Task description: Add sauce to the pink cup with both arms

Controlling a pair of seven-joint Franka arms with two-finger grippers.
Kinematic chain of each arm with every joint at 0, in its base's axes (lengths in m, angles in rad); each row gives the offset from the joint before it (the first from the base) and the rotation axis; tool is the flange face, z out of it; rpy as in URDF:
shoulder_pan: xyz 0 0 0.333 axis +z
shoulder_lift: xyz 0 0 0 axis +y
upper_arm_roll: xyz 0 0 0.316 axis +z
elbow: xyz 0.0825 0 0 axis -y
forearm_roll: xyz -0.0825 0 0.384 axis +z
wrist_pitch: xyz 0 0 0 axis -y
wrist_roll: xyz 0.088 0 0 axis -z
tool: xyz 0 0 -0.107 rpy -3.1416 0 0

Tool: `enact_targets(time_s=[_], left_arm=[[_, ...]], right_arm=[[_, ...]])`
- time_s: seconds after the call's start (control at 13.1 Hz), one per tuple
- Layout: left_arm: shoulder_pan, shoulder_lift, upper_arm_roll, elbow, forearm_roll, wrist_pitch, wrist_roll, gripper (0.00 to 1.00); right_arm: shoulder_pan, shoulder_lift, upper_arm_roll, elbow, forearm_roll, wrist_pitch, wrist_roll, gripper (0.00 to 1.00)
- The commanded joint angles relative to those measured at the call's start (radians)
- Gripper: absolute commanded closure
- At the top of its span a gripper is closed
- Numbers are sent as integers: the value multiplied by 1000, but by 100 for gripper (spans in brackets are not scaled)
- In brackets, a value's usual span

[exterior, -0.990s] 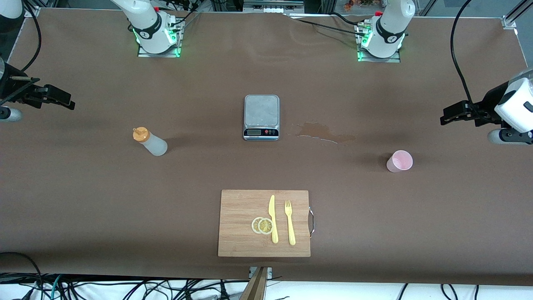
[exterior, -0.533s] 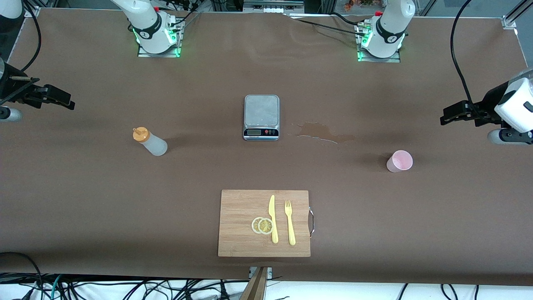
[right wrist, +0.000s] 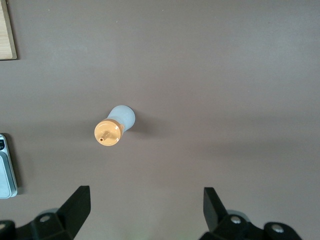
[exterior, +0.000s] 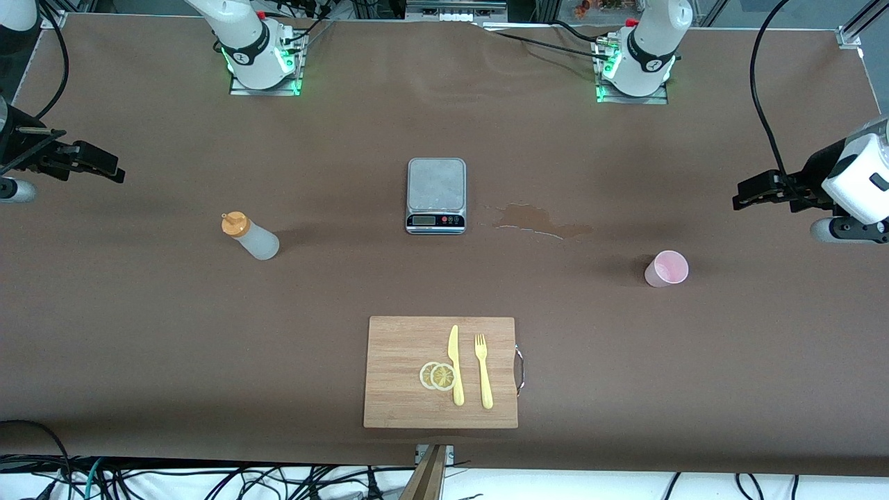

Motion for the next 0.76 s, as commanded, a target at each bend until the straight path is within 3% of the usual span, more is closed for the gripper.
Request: enact_targets(time_s=[0.0,0.69], left_arm=[[1,2,2,10,6,-11,18,0],[8,32,6,-10,21,6,29,0]], right_arm=[[-3,-4,5,8,0,-9,-12,0],[-3,-4,8,10,0,-9,-9,0]])
